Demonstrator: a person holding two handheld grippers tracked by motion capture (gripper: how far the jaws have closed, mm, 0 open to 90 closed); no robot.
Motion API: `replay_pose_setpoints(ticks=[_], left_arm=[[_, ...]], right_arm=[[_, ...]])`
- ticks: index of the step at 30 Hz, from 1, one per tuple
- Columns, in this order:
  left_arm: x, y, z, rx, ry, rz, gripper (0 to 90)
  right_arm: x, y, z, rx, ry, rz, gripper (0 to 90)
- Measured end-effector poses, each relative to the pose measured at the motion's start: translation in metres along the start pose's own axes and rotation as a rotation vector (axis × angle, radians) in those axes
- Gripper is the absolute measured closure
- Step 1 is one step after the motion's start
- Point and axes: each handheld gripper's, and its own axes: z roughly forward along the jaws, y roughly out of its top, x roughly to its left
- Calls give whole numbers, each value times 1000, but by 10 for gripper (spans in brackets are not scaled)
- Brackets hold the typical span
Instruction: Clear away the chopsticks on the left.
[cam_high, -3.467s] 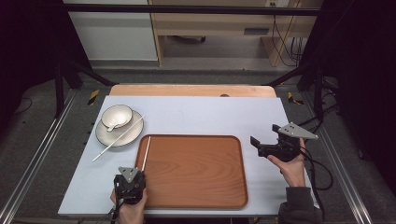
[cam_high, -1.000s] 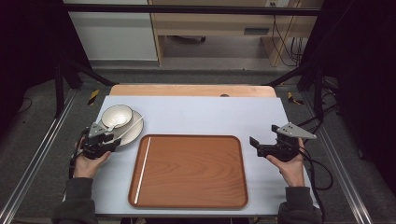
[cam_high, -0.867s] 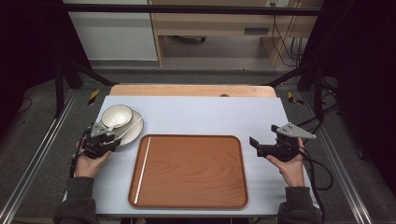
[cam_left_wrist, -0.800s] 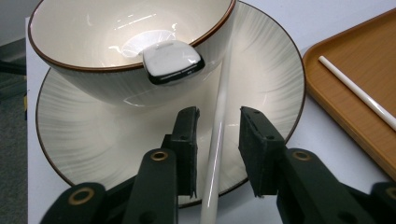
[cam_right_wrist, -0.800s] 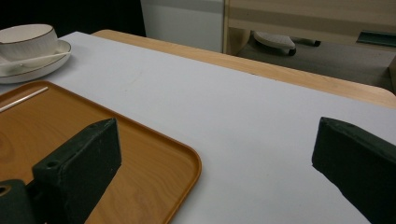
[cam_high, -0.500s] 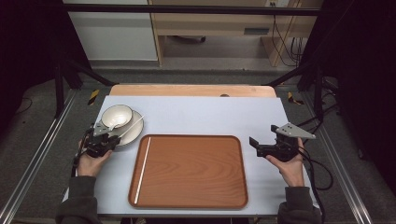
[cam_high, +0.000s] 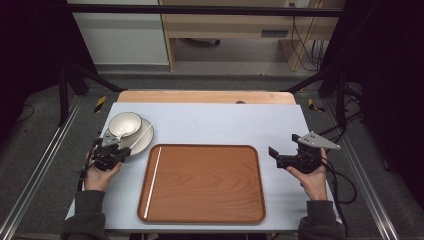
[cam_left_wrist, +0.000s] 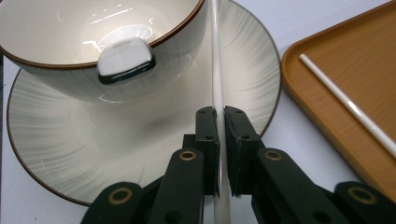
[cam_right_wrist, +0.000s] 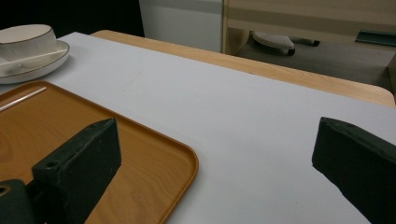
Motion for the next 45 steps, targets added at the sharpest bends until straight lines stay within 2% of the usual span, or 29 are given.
replay_pose_setpoints(ticks=[5, 11, 18, 23, 29, 33, 40, 45], left_arm=[[-9, 2, -7, -2, 5, 16, 844], [-18, 2, -18, -12, 12, -3, 844], [-32, 2, -37, -53, 27, 12, 844], [-47, 5, -45, -78, 35, -4, 844], [-72, 14, -54, -132, 52, -48, 844], [-91, 18, -60, -163, 85, -80, 843], [-119, 13, -65, -198, 127, -147, 843], [-139, 8, -66, -228, 130, -197, 842]], right_arm=[[-1, 0, -1, -4, -1, 2, 16], [-1, 1, -3, -13, -1, 5, 16], [-1, 1, -4, -14, -2, 7, 16], [-1, 2, -4, -18, -3, 12, 16], [-1, 2, -4, -20, -4, 10, 16], [-1, 2, -4, -20, 2, 16, 16], [-1, 3, -5, -29, 6, 20, 16], [0, 2, -4, -22, 7, 21, 16]])
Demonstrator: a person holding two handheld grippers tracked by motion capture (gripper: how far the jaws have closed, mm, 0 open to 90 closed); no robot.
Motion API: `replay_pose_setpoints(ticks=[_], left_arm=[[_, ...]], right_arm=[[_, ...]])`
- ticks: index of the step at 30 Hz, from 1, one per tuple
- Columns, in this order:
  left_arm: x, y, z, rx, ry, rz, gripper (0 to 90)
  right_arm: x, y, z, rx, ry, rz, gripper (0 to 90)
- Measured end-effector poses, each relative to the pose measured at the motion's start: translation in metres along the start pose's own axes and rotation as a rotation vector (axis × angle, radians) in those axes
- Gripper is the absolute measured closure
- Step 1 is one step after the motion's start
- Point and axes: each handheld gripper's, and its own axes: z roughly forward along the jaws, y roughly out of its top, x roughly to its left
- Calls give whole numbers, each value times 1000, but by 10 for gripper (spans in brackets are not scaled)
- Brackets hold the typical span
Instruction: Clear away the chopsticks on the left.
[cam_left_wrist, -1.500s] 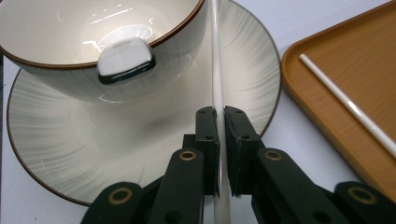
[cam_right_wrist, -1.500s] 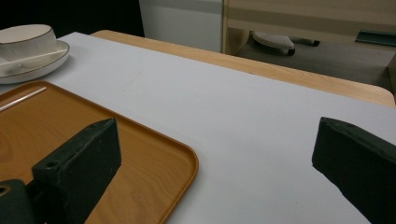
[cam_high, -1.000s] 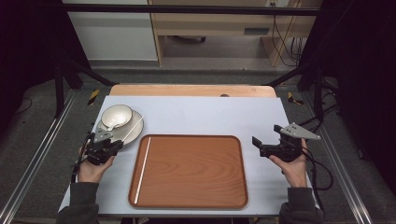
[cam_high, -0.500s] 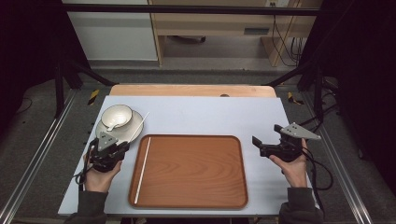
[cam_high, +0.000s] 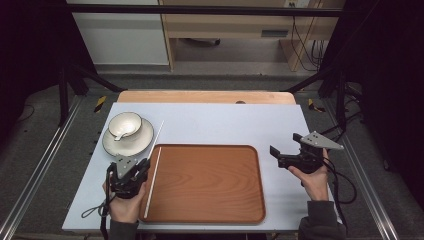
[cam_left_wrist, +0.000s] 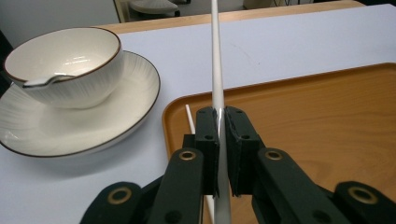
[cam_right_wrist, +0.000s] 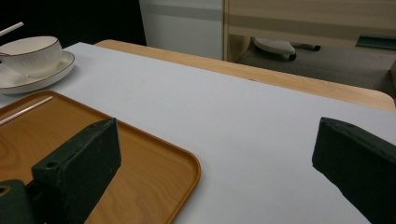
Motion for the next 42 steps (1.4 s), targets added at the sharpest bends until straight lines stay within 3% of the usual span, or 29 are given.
replay_pose_setpoints(ticks=[9, 12, 20, 24, 38, 42], left_arm=[[-27, -22, 9, 22, 34, -86, 842], [-30, -29, 12, 23, 45, -105, 842], [-33, -51, 23, 86, 60, -148, 842], [-32, -53, 27, 98, 84, -154, 843], [-31, -55, 43, 186, 91, -164, 842], [-33, -54, 44, 200, 109, -148, 841]], right_arm=[[0, -1, 1, 1, 3, -5, 16], [1, -1, 1, 1, 7, -3, 16], [2, -1, 3, 7, 6, -3, 17], [2, -1, 3, 7, 8, -9, 17], [1, -2, 3, 10, 7, -8, 17], [2, -1, 3, 9, 7, -11, 17]])
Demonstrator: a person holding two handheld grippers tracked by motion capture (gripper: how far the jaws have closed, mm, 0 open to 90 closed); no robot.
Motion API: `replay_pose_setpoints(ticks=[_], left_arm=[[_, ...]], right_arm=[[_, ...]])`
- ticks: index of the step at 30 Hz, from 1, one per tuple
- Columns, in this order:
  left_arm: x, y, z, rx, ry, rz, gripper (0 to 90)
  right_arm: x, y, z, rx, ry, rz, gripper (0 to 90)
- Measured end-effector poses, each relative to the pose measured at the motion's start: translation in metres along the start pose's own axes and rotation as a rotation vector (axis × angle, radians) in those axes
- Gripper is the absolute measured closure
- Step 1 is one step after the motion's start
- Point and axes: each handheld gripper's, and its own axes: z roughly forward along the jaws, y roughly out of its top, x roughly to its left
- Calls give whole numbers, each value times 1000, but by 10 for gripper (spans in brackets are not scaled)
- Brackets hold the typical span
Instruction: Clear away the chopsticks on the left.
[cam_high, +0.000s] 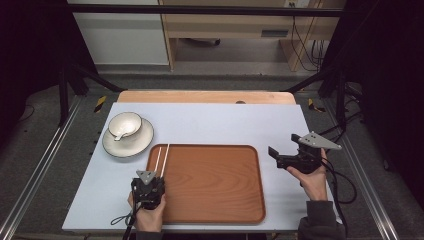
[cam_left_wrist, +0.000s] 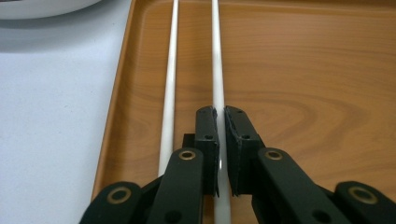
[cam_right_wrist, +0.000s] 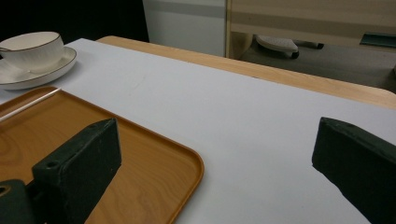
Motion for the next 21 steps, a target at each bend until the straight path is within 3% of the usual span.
replay_pose_setpoints(ticks=[6, 16, 21], left_arm=[[-4, -2, -2, -5, 32, 28, 838], [-2, -2, -3, 2, 22, 25, 787], [1, 6, -16, -68, -32, 33, 693]], right_arm=[[0, 0, 0, -1, -2, 0, 17], [0, 0, 0, 1, -1, -1, 17], [0, 0, 0, -2, -5, 2, 17]])
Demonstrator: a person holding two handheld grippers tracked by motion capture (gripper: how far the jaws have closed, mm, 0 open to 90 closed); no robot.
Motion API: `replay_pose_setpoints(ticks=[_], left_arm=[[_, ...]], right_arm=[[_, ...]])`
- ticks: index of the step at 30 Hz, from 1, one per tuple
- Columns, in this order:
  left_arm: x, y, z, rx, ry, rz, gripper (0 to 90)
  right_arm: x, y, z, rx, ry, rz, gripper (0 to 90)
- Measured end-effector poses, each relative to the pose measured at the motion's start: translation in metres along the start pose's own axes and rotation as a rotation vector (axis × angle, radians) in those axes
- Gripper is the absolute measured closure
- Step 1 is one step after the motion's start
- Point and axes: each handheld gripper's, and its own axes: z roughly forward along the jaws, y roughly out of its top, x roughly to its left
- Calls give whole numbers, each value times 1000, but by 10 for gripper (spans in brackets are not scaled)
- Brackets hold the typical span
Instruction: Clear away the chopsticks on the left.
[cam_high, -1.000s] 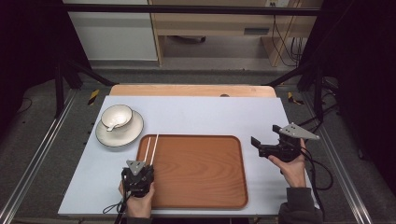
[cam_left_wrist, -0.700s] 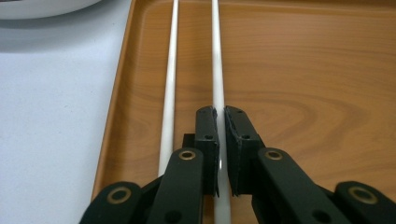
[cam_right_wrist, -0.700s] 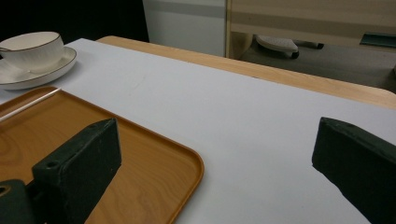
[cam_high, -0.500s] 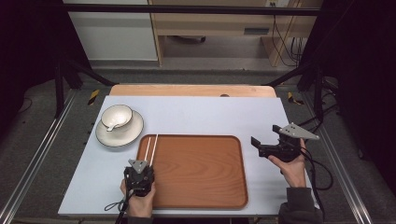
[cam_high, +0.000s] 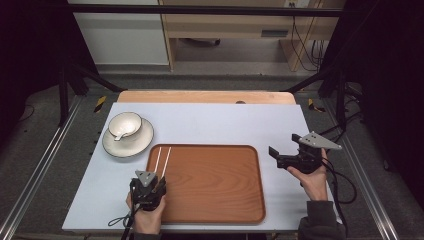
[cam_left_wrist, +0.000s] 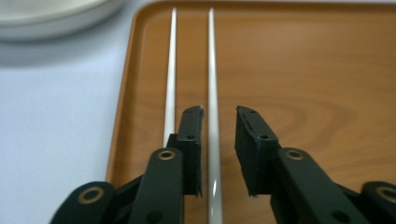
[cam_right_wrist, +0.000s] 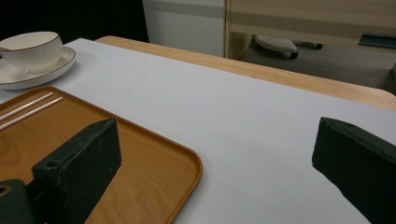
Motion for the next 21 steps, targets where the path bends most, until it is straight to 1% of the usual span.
replay_pose_setpoints(ticks=[2, 3, 5, 7, 9, 10, 11, 12, 13, 14, 16, 17, 18, 19, 20, 21], left_arm=[[2, 8, -10, -53, -62, 5, 652], [4, 11, -14, -66, -84, 13, 630], [7, 20, -21, -109, -136, 48, 569], [14, 28, -26, -131, -196, 83, 499], [25, 37, -26, -136, -267, 100, 382], [29, 40, -26, -127, -273, 120, 326], [34, 43, -26, -125, -272, 151, 291], [41, 47, -26, -130, -286, 183, 263], [49, 50, -25, -136, -315, 199, 222], [53, 52, -24, -140, -338, 202, 194], [65, 56, -19, -138, -377, 236, 148], [68, 57, -17, -132, -378, 256, 126], [72, 58, -14, -108, -357, 288, 110], [75, 58, -12, -93, -353, 323, 99], [77, 58, -10, -73, -358, 348, 89], [79, 57, -9, -69, -369, 362, 84]], right_arm=[[0, 0, 0, 0, 0, 1, 17], [0, 0, 0, 0, 0, 2, 16], [0, 0, 0, -1, -1, 1, 16], [0, 0, -1, -6, -2, -1, 16], [-1, 1, -2, -7, -3, 4, 15], [-1, 1, -2, -9, -5, 5, 15], [-1, 1, -3, -10, -6, 5, 15], [-1, 1, -3, -10, -7, 4, 14], [-1, 1, -4, -12, -6, 8, 14], [-1, 1, -4, -12, -9, 11, 14], [-1, 1, -4, -11, -10, 11, 14], [-1, 1, -4, -12, -9, 11, 14], [-1, 1, -4, -12, -9, 11, 14], [-1, 1, -4, -11, -10, 10, 13], [-1, 1, -4, -12, -10, 9, 13], [-1, 2, -4, -12, -10, 12, 13]])
